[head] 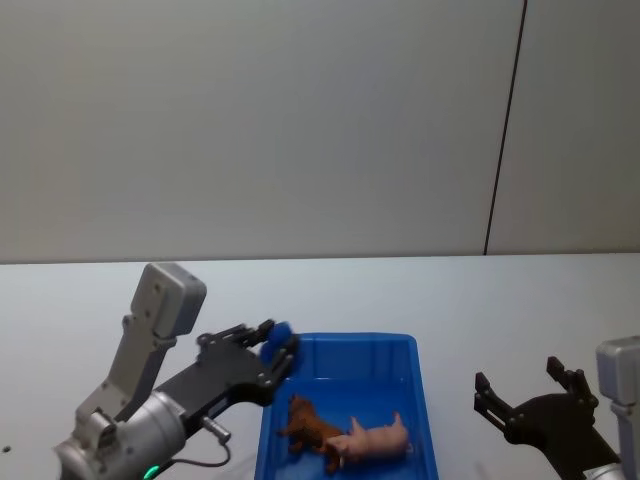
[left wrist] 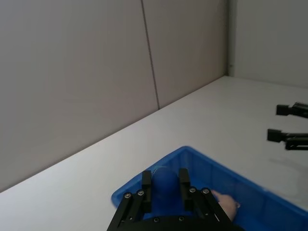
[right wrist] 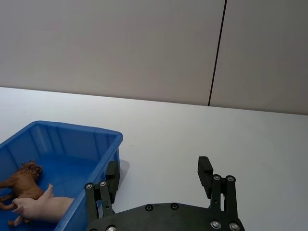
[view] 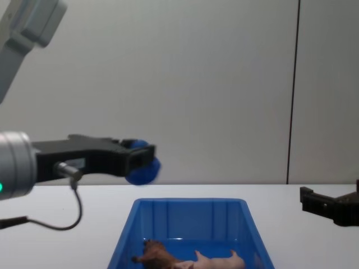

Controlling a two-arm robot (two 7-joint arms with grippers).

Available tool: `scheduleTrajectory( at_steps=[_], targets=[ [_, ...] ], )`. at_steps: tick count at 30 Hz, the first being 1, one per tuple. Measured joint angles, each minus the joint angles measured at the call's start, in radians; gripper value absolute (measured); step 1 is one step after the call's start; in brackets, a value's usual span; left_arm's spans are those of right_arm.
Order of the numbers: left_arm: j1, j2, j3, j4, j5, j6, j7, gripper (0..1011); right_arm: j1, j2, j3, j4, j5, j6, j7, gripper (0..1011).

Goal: Pick up the two dolls from the table and place them into the box.

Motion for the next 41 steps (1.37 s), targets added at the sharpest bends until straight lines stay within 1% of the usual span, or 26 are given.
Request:
scheduleTrajectory(
  at_steps=[1,3,4,6,8,9,10,12,13,14,15,18,19,21,22,23,41],
  targets=[
    [-0.004,-0.004,0.001,0.002,-0.002,-0.003,-0.011,322,0.0,0.0,0.0,0.0,0.0,0.0,0.0,1001],
    [-0.016,-0.018,0.006,0.007,-0.006,-0.012,-0.038,405,0.0,0.0,0.0,0.0,0.0,0.0,0.0,1001],
    [-0.02,-0.022,0.008,0.01,-0.008,-0.015,-0.046,422,0.0,0.0,0.0,0.0,0.0,0.0,0.0,1001],
    [-0.032,-0.035,0.014,0.016,-0.013,-0.023,-0.074,504,0.0,0.0,0.0,0.0,0.0,0.0,0.0,1001],
    [-0.04,-0.045,0.018,0.021,-0.016,-0.027,-0.088,538,0.0,0.0,0.0,0.0,0.0,0.0,0.0,1001],
    [-0.044,-0.049,0.02,0.023,-0.018,-0.03,-0.097,612,0.0,0.0,0.0,0.0,0.0,0.0,0.0,1001],
    [-0.05,-0.056,0.023,0.027,-0.02,-0.034,-0.108,612,0.0,0.0,0.0,0.0,0.0,0.0,0.0,1001],
    [-0.059,-0.065,0.026,0.032,-0.023,-0.039,-0.125,685,0.0,0.0,0.0,0.0,0.0,0.0,0.0,1001],
    [-0.061,-0.068,0.027,0.033,-0.024,-0.041,-0.13,731,0.0,0.0,0.0,0.0,0.0,0.0,0.0,1001],
    [-0.063,-0.071,0.029,0.034,-0.025,-0.042,-0.134,753,0.0,0.0,0.0,0.0,0.0,0.0,0.0,1001],
    [-0.067,-0.075,0.03,0.037,-0.027,-0.045,-0.143,809,0.0,0.0,0.0,0.0,0.0,0.0,0.0,1001],
    [-0.072,-0.082,0.033,0.04,-0.029,-0.048,-0.153,864,0.0,0.0,0.0,0.0,0.0,0.0,0.0,1001],
    [-0.076,-0.085,0.034,0.041,-0.03,-0.05,-0.159,919,0.0,0.0,0.0,0.0,0.0,0.0,0.0,1001],
    [-0.078,-0.088,0.036,0.043,-0.031,-0.051,-0.164,945,0.0,0.0,0.0,0.0,0.0,0.0,0.0,1001],
    [-0.08,-0.089,0.036,0.043,-0.032,-0.052,-0.167,989,0.0,0.0,0.0,0.0,0.0,0.0,0.0,1001],
    [-0.082,-0.092,0.037,0.045,-0.033,-0.053,-0.171,1002,0.0,0.0,0.0,0.0,0.0,0.0,0.0,1001],
    [-0.095,-0.107,0.043,0.052,-0.037,-0.061,-0.197,1002,0.0,0.0,0.0,0.0,0.0,0.0,0.0,1001]
  ],
)
